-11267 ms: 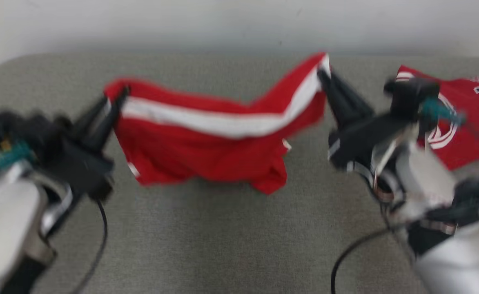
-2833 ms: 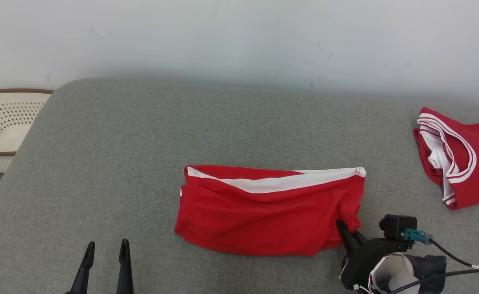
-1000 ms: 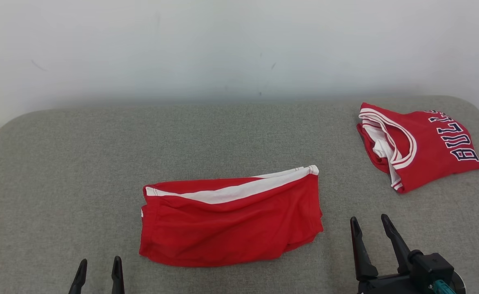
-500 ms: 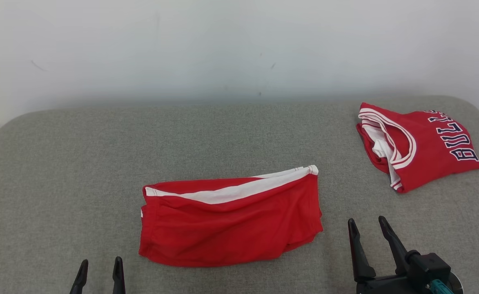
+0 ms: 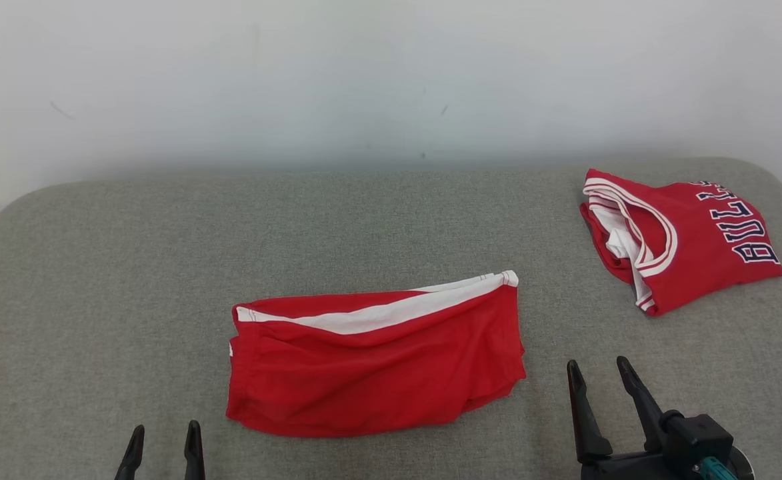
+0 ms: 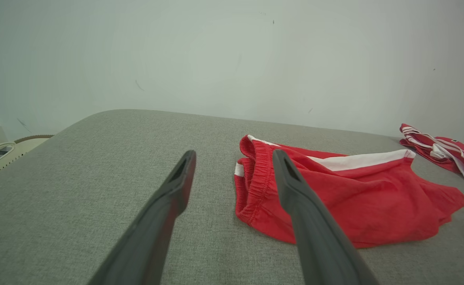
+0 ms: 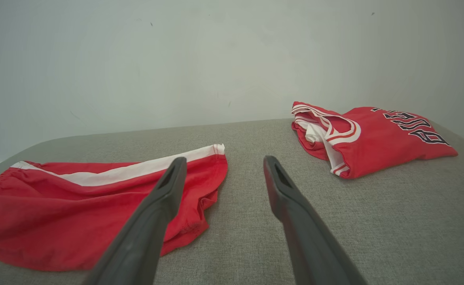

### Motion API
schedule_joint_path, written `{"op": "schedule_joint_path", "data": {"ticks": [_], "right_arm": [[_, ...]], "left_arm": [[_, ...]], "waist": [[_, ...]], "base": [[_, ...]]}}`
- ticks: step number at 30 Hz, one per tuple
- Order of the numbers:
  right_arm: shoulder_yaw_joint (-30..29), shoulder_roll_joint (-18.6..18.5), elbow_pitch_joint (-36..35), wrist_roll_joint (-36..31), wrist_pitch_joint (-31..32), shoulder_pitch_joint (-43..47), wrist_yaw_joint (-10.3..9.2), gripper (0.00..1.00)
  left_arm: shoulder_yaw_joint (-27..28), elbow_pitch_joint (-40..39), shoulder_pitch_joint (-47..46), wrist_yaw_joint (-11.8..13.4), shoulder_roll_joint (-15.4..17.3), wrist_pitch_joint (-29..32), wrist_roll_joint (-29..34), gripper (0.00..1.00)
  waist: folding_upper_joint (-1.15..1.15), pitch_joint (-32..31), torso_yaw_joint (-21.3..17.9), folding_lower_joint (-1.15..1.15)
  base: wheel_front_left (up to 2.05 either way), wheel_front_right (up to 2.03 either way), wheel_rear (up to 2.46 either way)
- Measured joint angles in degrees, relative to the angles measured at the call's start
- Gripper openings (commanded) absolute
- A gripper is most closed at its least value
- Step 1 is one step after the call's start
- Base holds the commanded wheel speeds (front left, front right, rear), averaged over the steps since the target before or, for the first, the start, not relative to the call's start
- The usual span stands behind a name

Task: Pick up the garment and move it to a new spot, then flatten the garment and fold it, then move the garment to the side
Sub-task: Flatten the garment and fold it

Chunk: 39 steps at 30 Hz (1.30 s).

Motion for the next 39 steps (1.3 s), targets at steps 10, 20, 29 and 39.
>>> {"op": "schedule_joint_path", "data": {"ticks": [10,20,29,39], "right_arm": [[-0.6,0.2,0.0,0.1,0.4,-0.2,0.0,1.0],[-1.6,0.2,8.4,0.4,5.5,-9.6,0.0,1.0],[-2.3,0.2,26.9,2.6,8.5,-22.6,0.0,1.0],[-2.3,0.4,47.5,4.4,9.4,-31.3,0.0,1.0]], "left_arm": [[0.2,0.0,0.0,-0.1,0.0,0.0,0.0,1.0],[-0.8,0.6,-0.5,-0.4,0.0,0.0,0.0,1.0],[-2.2,1.7,-2.8,-1.4,0.0,0.0,0.1,1.0],[-2.7,2.4,-3.5,-1.8,0.0,0.0,0.2,1.0]], "waist": [[0.0,-0.1,0.5,0.0],[0.0,0.4,1.3,0.0],[0.0,1.9,3.3,0.01],[0.0,2.1,5.6,0.0]], "base": [[0.0,0.0,0.0],[0.0,0.0,0.0],[0.0,0.0,0.0],[0.0,0.0,0.0]]}}
